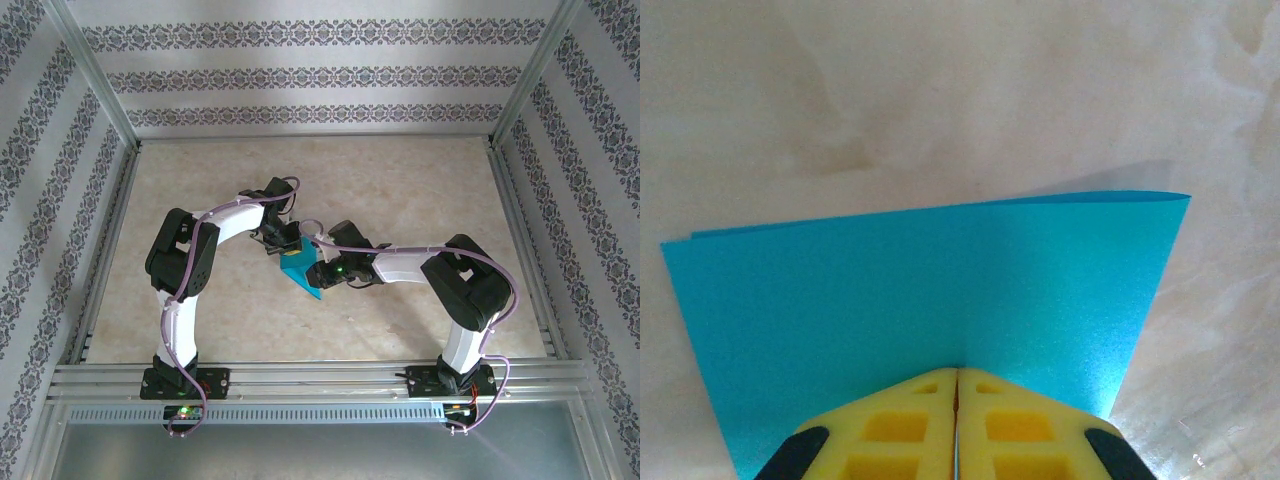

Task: Fold a paper plane with a square sheet of paper (pick it up from the middle)
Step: Third fold the triangle at the center of the table.

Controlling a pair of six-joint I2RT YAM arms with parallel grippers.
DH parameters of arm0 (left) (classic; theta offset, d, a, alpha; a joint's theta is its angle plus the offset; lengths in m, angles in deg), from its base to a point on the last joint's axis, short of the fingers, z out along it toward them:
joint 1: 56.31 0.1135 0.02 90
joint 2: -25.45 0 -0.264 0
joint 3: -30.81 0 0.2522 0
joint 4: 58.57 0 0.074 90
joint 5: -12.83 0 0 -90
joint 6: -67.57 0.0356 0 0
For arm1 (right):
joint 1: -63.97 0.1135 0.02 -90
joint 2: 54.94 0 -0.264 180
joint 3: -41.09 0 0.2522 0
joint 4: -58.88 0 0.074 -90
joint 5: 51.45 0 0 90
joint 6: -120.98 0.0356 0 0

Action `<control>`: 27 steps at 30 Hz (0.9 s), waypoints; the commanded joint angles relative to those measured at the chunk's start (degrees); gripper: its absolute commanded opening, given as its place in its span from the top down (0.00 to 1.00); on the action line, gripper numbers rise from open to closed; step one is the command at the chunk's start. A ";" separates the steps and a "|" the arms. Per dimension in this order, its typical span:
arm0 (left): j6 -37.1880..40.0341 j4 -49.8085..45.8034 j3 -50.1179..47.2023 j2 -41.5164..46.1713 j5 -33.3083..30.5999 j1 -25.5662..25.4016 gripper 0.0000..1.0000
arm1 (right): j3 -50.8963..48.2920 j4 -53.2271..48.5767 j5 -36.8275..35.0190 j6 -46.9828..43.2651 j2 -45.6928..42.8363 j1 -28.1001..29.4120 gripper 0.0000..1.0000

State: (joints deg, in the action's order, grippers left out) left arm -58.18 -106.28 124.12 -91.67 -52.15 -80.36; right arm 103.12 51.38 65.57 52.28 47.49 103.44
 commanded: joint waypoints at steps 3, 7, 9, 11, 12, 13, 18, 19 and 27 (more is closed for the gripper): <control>0.94 -2.40 -0.62 -2.93 -1.02 -1.23 0.92 | 0.60 0.53 0.17 0.72 -0.06 -0.62 0.83; 0.77 -2.29 -0.60 -2.94 -0.91 -1.18 0.92 | 0.52 0.33 0.40 0.64 0.31 -0.41 0.85; 0.77 -2.19 -0.58 -2.91 -0.87 -1.19 0.92 | 0.51 0.24 0.31 0.66 0.54 -0.35 0.86; 0.77 -2.21 -0.62 -2.93 -0.92 -1.21 0.92 | 0.51 0.09 -0.16 0.95 0.75 -0.35 0.86; 0.77 -2.32 -0.62 -2.94 -0.93 -1.23 0.92 | 0.51 -0.02 -0.43 1.07 0.79 -0.26 0.87; 0.76 -2.29 -0.62 -2.94 -0.89 -1.26 0.92 | 0.51 -0.27 -0.82 1.11 0.84 -0.26 0.87; 0.59 -2.18 -0.62 -3.03 -0.95 -1.22 0.92 | 0.43 -0.73 -2.10 1.86 1.15 -0.13 0.87; 0.59 -2.21 -0.62 -3.03 -1.00 -1.19 0.92 | 0.34 -0.59 -2.23 2.01 1.06 -0.18 0.87; 0.28 -2.13 -0.62 -3.03 -1.16 -1.22 0.92 | 0.16 -0.57 -2.75 2.92 0.99 0.01 0.87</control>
State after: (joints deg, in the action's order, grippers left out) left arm -58.20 -106.26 124.12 -91.72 -52.00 -80.36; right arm 103.12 51.14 63.87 54.03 47.86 103.46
